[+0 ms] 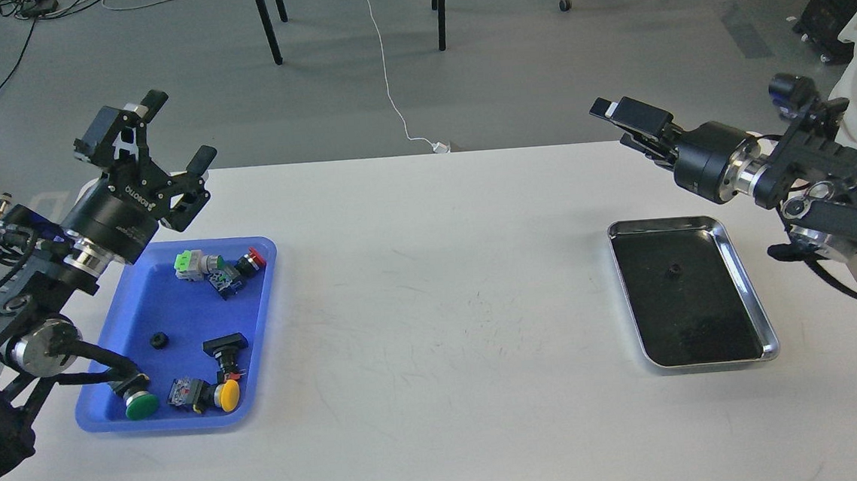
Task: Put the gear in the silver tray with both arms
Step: 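Open the right gripper to release the gear and lift away, then lower the left gripper into the blue tray and grasp another black gear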
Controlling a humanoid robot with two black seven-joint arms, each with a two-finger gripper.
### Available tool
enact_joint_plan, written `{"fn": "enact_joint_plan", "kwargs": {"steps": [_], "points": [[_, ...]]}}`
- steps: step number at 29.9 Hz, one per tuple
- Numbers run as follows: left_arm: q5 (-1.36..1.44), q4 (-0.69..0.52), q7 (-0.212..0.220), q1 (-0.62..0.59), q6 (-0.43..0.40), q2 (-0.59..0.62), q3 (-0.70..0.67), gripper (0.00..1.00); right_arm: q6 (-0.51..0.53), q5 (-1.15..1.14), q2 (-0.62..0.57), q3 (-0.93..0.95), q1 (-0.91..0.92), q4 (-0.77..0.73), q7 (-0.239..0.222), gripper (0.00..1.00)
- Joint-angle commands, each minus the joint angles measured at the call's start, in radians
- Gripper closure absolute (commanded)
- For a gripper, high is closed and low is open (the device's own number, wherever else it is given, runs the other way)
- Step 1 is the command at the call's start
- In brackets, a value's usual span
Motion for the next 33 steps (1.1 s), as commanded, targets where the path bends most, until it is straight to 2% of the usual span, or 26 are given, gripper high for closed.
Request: {"fn": "enact_joint_plan", "kwargs": {"steps": [1,6,12,17,23,26,33], "points": [[0.205,-0.075,-0.001,0.028,0.000,0.048,0.002,0.02,0.028,0.183,0.067,0.129,-0.112,-0.003,0.000,0.04],[0.614,-0.213,-0.001,0.035,0.000,0.160,0.003,0.02,0.095,0.304,0.135,0.304,-0.232,-0.040,0.000,0.04],[1.145,-0.273,-0.001,-0.002,0.000,0.357,0.084,0.02,0.123,0.304,0.144,0.325,-0.263,-0.050,0.000,0.04],[1.473,-0.256,-0.001,-0.042,0.128,0.435,0.232,0.03,0.125,0.303,0.145,0.324,-0.263,-0.050,0.000,0.04],[1.479,-0.204,-0.001,-0.145,0.156,0.417,0.423,0.05,0.126,0.301,0.145,0.321,-0.263,-0.049,0.000,0.04],[1.479,-0.155,-0.001,-0.182,0.157,0.363,0.492,0.06,0.126,0.301,0.142,0.321,-0.261,-0.046,0.000,0.04],[1.479,-0.083,-0.001,-0.214,0.173,0.336,0.580,0.12,0.126,0.299,0.130,0.324,-0.260,-0.041,0.000,0.04]]}}
